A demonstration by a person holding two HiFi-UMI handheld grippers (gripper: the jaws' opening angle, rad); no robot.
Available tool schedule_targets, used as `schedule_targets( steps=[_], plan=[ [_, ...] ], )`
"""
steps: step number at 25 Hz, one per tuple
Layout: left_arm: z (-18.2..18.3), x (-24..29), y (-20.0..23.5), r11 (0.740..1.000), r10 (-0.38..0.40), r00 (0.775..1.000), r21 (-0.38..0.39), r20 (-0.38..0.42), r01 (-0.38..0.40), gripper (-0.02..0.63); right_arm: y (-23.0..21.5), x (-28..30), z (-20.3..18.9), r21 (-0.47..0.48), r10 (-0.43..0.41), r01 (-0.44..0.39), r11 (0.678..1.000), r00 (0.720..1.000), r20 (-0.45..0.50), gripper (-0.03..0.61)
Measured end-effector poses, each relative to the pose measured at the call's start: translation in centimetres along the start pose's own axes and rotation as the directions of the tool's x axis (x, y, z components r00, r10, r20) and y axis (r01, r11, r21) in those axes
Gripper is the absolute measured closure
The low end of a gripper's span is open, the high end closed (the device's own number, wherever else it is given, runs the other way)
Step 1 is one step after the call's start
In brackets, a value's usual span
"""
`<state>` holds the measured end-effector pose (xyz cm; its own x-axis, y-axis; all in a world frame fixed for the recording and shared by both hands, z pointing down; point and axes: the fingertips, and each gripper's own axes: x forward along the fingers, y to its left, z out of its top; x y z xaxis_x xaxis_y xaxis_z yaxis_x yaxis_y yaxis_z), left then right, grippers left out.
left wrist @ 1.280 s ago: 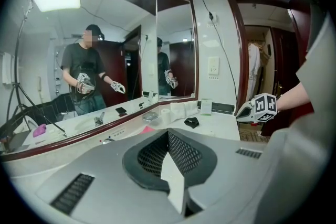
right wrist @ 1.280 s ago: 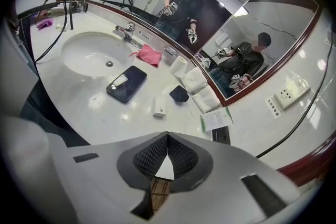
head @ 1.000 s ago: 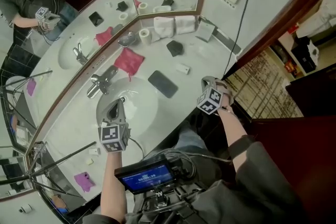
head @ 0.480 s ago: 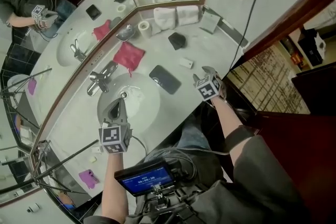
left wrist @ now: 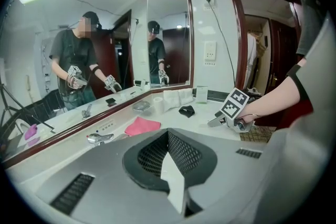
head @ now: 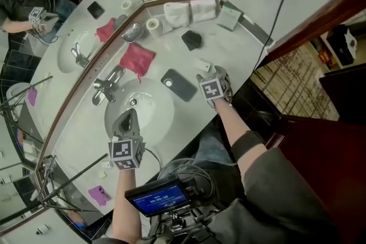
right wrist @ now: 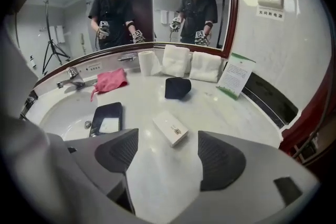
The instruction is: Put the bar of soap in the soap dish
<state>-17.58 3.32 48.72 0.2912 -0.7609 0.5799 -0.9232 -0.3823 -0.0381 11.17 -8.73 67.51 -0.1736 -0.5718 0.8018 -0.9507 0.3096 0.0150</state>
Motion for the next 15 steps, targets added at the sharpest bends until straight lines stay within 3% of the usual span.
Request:
schedule_targets(
  steps=[4, 8, 12, 15],
  plan=[
    [-0.5, 0.5, 0.2, 1.0, -0.001, 1.0, -0.003, -0.016, 0.001, 0.614, 0.4, 1.3, 0.5, 0.143, -0.037, 0.038, 0.989, 0.999, -0.013, 0.163],
    [-1.3, 1.1, 0.1, 1.0, -0.007, 0.999, -0.01, -0.034, 0.006, 0.614, 0.7, 2.5, 0.8, 0.27, -0.091, 0.096, 0.958, 0.995, -0.032, 0.137],
    [-1.7, 1.7, -0.2, 1.0, -0.012, 0.999, -0.012, -0.052, 0.012, 0.614, -0.7, 3.1, 0.7, 0.368, -0.194, 0.211, 0.906, 0.978, -0.081, 0.135],
    [-2.0, 2.0, 0.0, 1.0, -0.011, 0.998, -0.015, -0.068, 0.01, 0.614, -0.9, 4.0, 0.2, 0.466, -0.196, 0.231, 0.854, 0.973, -0.122, 0.135]
  ],
)
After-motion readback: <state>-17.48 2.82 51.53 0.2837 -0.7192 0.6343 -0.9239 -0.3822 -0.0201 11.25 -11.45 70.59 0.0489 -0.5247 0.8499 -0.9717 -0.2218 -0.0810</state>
